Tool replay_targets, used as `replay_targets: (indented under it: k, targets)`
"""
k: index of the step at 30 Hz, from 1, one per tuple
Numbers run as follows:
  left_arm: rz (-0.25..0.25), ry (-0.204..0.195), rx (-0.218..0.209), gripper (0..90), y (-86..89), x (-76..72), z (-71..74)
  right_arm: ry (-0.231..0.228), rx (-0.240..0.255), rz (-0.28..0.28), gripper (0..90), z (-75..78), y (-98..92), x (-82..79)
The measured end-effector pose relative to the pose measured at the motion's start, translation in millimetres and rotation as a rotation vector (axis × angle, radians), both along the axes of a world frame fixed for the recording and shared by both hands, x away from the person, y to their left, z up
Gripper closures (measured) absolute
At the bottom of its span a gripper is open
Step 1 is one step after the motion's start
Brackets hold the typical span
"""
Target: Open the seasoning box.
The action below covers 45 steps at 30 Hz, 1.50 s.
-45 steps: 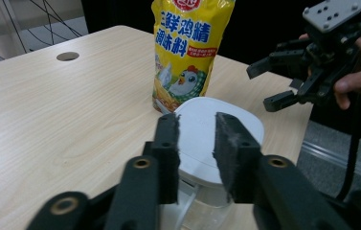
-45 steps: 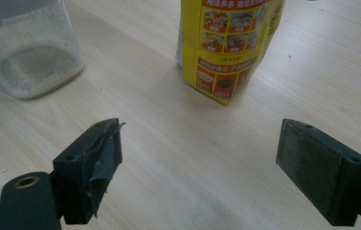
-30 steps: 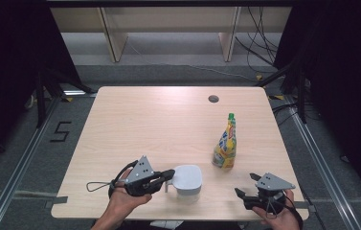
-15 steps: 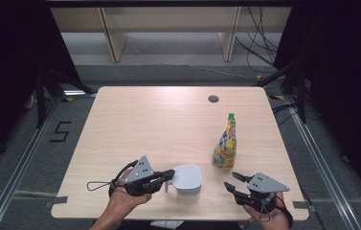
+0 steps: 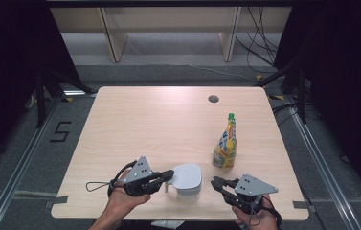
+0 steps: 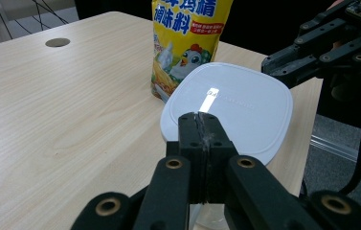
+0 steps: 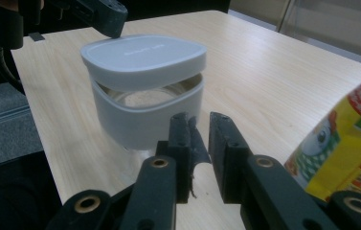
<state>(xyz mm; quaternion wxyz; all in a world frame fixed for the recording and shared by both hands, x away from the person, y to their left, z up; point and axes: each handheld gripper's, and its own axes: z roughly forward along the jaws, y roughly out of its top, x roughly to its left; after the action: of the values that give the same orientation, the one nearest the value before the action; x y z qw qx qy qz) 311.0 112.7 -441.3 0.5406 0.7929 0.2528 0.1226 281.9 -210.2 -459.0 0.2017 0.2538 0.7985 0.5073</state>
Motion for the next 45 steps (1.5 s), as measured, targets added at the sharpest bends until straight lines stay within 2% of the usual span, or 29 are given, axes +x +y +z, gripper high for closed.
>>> replay_targets:
  k: [4,7,9,12,13,14,15,19,20,21,22,23,25,30,31,32,33,35,36,37,38,39,44,45]
  targets:
    - [-0.004,0.002,-0.008,88.5,0.9,0.2,-0.7,-0.021,-0.006,0.026,82.9,3.0,6.0,1.1]
    - [0.002,0.013,-0.014,88.5,0.3,-0.6,-1.1,-0.02,-0.011,0.035,83.8,4.5,11.0,0.7]
    - [-0.002,-0.007,0.003,88.5,0.5,-0.7,-0.6,-0.024,-0.017,0.043,84.7,5.2,13.9,0.8]
    - [-0.009,0.001,-0.003,88.5,1.2,0.1,-0.8,-0.036,-0.016,0.053,86.8,5.9,18.2,0.8]
    - [0.005,0.003,-0.006,88.5,0.2,-1.1,-1.0,-0.035,-0.023,0.058,87.3,7.7,18.6,0.2]
    - [0.001,-0.009,0.001,88.5,0.2,-1.0,-0.6,-0.042,-0.02,0.05,87.9,8.7,19.7,-0.7]
    - [0.001,-0.009,0.001,88.5,0.2,-1.0,-0.6,-0.05,-0.029,0.066,88.4,10.2,20.9,-0.5]
    - [0.001,-0.008,0.002,88.8,0.5,-1.3,-0.9,-0.034,-0.039,0.061,90.0,10.1,24.9,0.1]
    - [0.001,-0.008,0.002,88.9,0.3,-1.1,-0.7,-0.033,-0.03,0.08,90.0,9.4,27.4,1.2]
    - [0.002,-0.007,0.001,88.8,0.5,-1.1,-0.9,-0.047,-0.042,0.069,90.0,10.6,26.9,1.1]
    - [0.002,-0.007,0.001,88.9,0.5,-1.1,-0.9,-0.037,-0.037,0.063,90.0,11.1,27.6,0.5]
    - [0.006,-0.004,-0.001,88.9,0.5,-1.5,-1.1,-0.05,-0.031,0.08,90.0,11.8,28.3,1.9]
    - [0.006,-0.006,0.003,88.9,0.7,-1.6,-1.2,-0.064,-0.031,0.065,90.0,13.7,29.2,1.7]
    - [0.013,-0.005,0.009,88.7,1.5,-0.4,-0.9,-0.069,-0.035,0.076,90.0,16.8,30.5,2.4]
    - [0.015,-0.001,0.009,86.7,2.0,-0.2,-0.8,-0.079,-0.029,0.079,90.0,16.5,32.4,2.5]
    - [0.013,0.01,-0.015,86.7,2.2,-0.1,-1.2,-0.07,-0.027,0.073,90.0,17.0,33.2,1.6]
    - [0.023,-0.005,-0.007,81.0,7.0,0.3,1.6,-0.069,-0.031,0.08,90.0,18.5,35.1,2.0]
    - [0.033,-0.005,-0.011,79.6,8.8,-0.1,2.2,-0.086,-0.031,0.09,90.0,19.1,36.6,3.2]
    - [0.034,0.002,-0.012,75.3,11.7,-1.0,3.0,-0.093,-0.025,0.096,89.8,20.9,39.5,3.5]
    - [0.02,-0.012,0.001,75.3,15.5,-0.8,3.6,-0.093,-0.025,0.096,89.8,20.9,39.5,3.5]
    - [0.013,-0.009,0.009,71.4,18.2,-2.3,3.2,-0.115,-0.029,0.105,89.8,22.7,40.6,4.6]
    - [0.021,-0.025,0.047,68.1,22.2,-4.9,2.4,-0.111,-0.029,0.103,89.7,24.1,41.9,4.0]
    - [0.059,-0.006,0.059,55.1,34.5,-13.0,-10.3,-0.124,-0.03,0.122,89.4,28.7,51.5,4.9]
    - [0.071,-0.009,0.074,54.1,40.6,-14.0,-15.4,-0.131,-0.031,0.126,89.2,29.1,53.0,4.9]
